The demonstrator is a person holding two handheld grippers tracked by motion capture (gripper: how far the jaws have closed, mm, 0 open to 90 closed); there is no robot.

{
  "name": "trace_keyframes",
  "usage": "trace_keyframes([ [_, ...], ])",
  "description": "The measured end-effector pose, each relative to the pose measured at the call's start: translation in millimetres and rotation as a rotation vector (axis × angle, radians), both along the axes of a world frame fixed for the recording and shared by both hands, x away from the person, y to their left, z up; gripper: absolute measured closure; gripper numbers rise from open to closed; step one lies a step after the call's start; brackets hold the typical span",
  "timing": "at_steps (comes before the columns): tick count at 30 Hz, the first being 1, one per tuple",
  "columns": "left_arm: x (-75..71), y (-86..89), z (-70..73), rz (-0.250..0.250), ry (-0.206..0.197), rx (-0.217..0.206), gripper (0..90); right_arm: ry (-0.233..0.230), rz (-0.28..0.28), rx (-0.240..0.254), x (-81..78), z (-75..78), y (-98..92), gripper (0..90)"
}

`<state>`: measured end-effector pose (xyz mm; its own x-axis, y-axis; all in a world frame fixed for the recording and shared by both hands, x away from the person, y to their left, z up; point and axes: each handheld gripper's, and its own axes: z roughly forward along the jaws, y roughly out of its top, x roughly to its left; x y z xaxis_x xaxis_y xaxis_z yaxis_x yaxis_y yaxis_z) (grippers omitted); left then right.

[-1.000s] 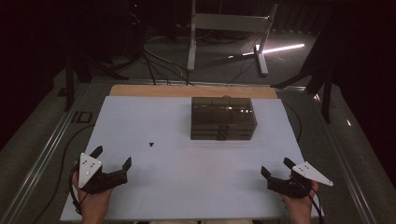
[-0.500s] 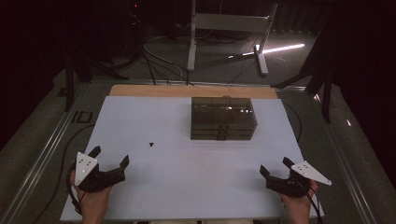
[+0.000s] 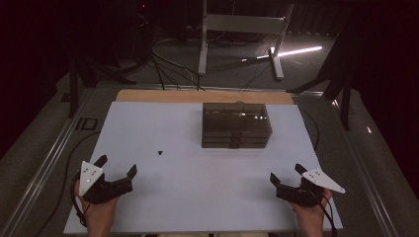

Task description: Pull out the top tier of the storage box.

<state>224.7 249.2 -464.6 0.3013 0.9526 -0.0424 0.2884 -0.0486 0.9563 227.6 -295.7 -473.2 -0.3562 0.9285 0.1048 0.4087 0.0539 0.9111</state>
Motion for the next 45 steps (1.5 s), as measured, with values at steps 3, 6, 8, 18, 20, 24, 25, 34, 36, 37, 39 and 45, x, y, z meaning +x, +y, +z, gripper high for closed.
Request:
trace_keyframes([
  [3, 0.1, -0.3, 0.1, 0.001, 0.000, 0.001, 0.4, 0.002, -0.001, 0.000, 1.9, 0.8, 2.6, 0.0],
  [6, -0.1, 0.9, 0.1, 0.002, 0.002, -0.004, 0.4, 0.002, -0.005, -0.005, 4.3, 1.4, 5.4, 0.0],
  [8, -0.4, 1.8, -0.1, 0.008, 0.003, -0.006, 0.4, -0.003, -0.010, 0.002, 5.3, 2.2, 6.8, 0.0],
  [18, 0.0, 0.5, -0.7, 0.002, 0.007, -0.003, 0.4, -0.012, -0.010, 0.007, 11.9, 4.7, 13.2, 0.0],
  [20, 0.0, 0.3, -0.7, 0.003, 0.007, -0.002, 0.4, -0.014, -0.009, 0.008, 13.3, 5.0, 14.6, 0.0],
  [24, 0.2, 0.8, -1.0, 0.008, 0.006, -0.003, 0.4, -0.016, -0.002, 0.006, 15.8, 5.4, 18.5, 0.0],
  [25, 0.2, 0.8, -1.0, 0.008, 0.006, -0.003, 0.4, -0.015, -0.002, 0.007, 16.6, 5.6, 20.0, 0.0],
  [34, 0.8, 1.2, -1.7, 0.006, 0.012, -0.003, 0.4, -0.021, 0.008, -0.004, 23.3, 6.8, 30.7, 0.0],
  [36, 0.9, 1.0, -1.8, 0.005, 0.011, -0.001, 0.4, -0.018, 0.010, 0.003, 25.1, 7.2, 33.3, 0.0],
  [37, 0.9, 0.7, -1.9, 0.004, 0.011, 0.000, 0.4, -0.017, 0.009, 0.003, 25.8, 7.2, 34.1, 0.0],
  [39, 1.0, 0.0, -2.3, 0.004, 0.011, 0.000, 0.4, -0.016, 0.009, 0.006, 27.3, 7.1, 36.0, 0.0],
  [45, 1.8, -0.8, -3.0, 0.001, 0.014, 0.004, 0.4, -0.016, -0.018, -0.031, 31.2, 7.3, 43.1, 0.0],
])
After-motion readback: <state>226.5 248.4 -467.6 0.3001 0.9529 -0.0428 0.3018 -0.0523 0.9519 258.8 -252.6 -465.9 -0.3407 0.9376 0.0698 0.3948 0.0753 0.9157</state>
